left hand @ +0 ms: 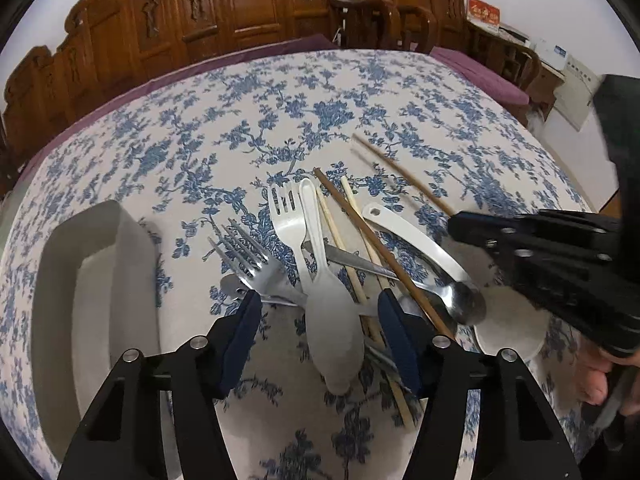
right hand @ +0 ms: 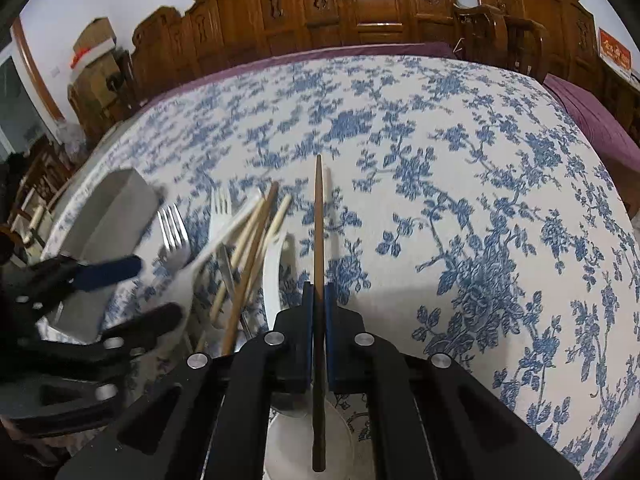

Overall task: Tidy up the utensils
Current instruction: 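Grasp a wooden chopstick with the right tool while the left tool grasps the white plastic spoon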

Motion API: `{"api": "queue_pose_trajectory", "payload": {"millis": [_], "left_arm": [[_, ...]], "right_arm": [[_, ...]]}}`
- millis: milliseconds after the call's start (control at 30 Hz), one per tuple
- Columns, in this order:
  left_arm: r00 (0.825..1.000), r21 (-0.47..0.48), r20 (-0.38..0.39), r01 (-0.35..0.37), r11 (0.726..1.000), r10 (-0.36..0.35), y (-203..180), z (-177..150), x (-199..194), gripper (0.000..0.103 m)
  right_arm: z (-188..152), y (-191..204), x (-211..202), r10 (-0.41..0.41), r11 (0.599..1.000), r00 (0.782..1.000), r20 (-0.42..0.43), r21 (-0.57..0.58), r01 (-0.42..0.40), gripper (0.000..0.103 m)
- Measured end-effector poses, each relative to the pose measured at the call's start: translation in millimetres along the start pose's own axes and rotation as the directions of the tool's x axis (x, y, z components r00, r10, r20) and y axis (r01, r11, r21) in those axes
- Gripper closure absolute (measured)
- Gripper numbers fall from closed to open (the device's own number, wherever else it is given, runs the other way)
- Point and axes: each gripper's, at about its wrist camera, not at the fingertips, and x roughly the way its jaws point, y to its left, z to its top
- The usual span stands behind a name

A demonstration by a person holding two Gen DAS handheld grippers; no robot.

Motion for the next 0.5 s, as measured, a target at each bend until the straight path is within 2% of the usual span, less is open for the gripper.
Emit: {"api": "queue_pose_trajectory", "payload": {"millis": [167,333,400,500], "left_arm": [[1.0,-0.018,-0.024,0.001,1.0,-0.001,2,4,11,0.049],[0.999,-0.017,-0.041,-0.001,1.0,0.0,3,4,17,0.064],[0.999,-0.021,-0.04,-0.014,1.0,0.013,5,5,17,0.079],[0.999,-0.034,-0.038,0.013,0.999,-0.014,8,4,11,0.08]], "right_arm": [[3,-4,-7,0.013,1.0,1.0,0.029,0.015,-0.013,0.097],[5,-2,-10,0.02,1.0,0.999,0.04,0.006,-0.02,0.097],[5,-1,-11,0.019,1.0,0.999,0.042,0.003,-0.019,0.097],[6,0,-11,0.02,1.0,0.999,0.044,0.001,-0.02,0.097]]}}
